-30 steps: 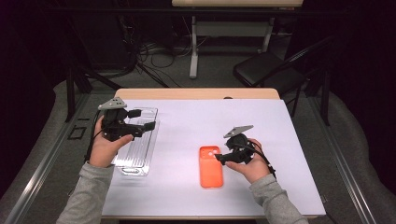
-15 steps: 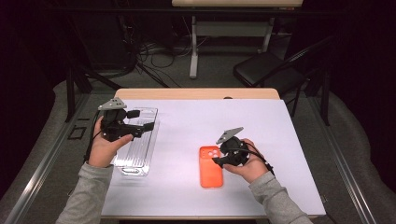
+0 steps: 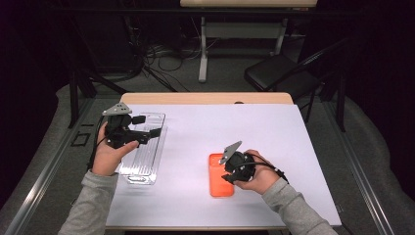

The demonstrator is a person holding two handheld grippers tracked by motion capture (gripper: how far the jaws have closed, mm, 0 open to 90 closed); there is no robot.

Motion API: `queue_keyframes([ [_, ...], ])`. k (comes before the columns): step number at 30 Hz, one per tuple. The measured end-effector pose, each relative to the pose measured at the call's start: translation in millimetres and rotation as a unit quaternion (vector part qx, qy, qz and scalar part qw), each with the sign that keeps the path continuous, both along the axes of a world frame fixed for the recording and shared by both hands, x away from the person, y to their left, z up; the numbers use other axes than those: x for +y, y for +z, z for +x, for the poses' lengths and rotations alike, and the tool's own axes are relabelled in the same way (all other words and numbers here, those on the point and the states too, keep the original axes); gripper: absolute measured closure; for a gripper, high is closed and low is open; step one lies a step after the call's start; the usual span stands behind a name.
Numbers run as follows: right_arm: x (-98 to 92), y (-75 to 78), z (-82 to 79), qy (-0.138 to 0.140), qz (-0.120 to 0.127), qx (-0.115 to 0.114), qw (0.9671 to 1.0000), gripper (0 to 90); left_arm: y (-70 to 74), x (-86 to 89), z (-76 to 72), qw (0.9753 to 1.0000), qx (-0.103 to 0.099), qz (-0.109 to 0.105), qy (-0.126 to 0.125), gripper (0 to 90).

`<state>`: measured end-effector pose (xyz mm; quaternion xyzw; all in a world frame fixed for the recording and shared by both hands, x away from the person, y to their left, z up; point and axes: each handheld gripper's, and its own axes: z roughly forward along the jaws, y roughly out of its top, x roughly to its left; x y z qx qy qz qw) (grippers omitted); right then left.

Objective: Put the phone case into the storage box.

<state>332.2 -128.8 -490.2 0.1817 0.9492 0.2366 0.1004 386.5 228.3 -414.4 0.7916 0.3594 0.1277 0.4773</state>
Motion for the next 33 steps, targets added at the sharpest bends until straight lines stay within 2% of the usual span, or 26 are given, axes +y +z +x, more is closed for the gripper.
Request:
queue_keyframes([
  [5, 4.7, -4.4, -6.5, 0.028, -0.031, -0.013, 0.9990, 67.0, 0.2, 0.6, -0.1, 1.0000, -0.001, 0.000, 0.000, 15.7],
  [10, 8.8, -6.1, -9.5, 0.041, -0.035, -0.010, 0.9985, 66.9, -0.7, 0.4, 0.5, 1.0000, 0.002, 0.001, -0.001, 15.7],
  [14, 10.4, -7.1, -10.5, 0.053, -0.051, -0.023, 0.9970, 67.5, -0.7, 0.6, 0.5, 1.0000, 0.002, -0.001, 0.000, 15.7],
  [22, 13.4, -7.0, -14.3, 0.075, -0.059, -0.031, 0.9950, 70.2, -0.6, 1.8, 0.6, 1.0000, 0.002, -0.001, 0.001, 15.7],
  [25, 15.1, -8.4, -16.2, 0.087, -0.062, -0.025, 0.9940, 73.9, -0.4, 2.5, 0.3, 1.0000, 0.002, -0.002, 0.002, 15.7],
  [33, 18.5, -14.0, -19.1, 0.100, -0.067, -0.010, 0.9927, 76.7, 0.2, 3.1, -0.1, 1.0000, 0.001, -0.002, 0.003, 15.7],
])
